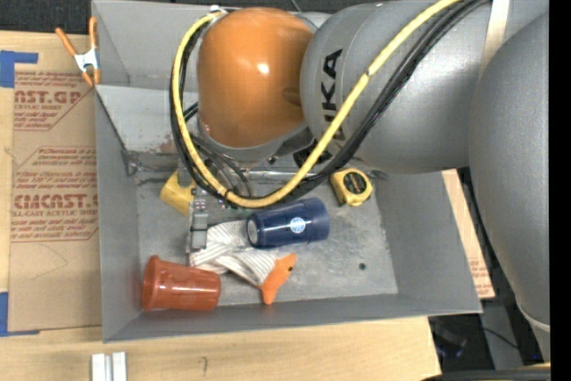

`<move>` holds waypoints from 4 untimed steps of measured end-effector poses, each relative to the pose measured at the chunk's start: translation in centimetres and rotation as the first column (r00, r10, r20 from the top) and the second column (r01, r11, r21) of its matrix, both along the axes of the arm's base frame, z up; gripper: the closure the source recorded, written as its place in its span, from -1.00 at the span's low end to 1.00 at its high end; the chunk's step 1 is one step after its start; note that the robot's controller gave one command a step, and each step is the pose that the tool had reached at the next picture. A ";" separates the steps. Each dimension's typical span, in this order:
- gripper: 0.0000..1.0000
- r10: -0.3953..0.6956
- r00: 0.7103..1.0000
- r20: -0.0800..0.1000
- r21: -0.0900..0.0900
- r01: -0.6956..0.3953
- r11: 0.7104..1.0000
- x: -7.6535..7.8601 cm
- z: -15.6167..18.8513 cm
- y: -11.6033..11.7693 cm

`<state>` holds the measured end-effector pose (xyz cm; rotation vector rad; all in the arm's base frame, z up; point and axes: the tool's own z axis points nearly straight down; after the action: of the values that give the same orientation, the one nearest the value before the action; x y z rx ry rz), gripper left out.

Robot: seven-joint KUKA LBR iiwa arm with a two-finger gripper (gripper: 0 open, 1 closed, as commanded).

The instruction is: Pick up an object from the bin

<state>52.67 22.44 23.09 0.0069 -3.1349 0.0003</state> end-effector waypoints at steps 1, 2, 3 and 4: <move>-1.00 -0.003 1.000 0.008 0.002 0.003 1.000 0.2 0.5 -0.1; -1.00 -0.040 0.999 0.016 0.007 0.040 0.999 0.7 -2.4 -2.1; -1.00 -0.032 0.999 0.012 0.001 0.032 0.999 0.9 -7.7 -4.1; -1.00 -0.020 1.000 0.002 0.000 0.020 1.000 1.4 -10.7 -5.9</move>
Offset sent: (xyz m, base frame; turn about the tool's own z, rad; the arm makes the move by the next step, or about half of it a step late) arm 0.0115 -0.0624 -0.0783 0.1109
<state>54.03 16.59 12.44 -0.0247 -3.1368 0.0009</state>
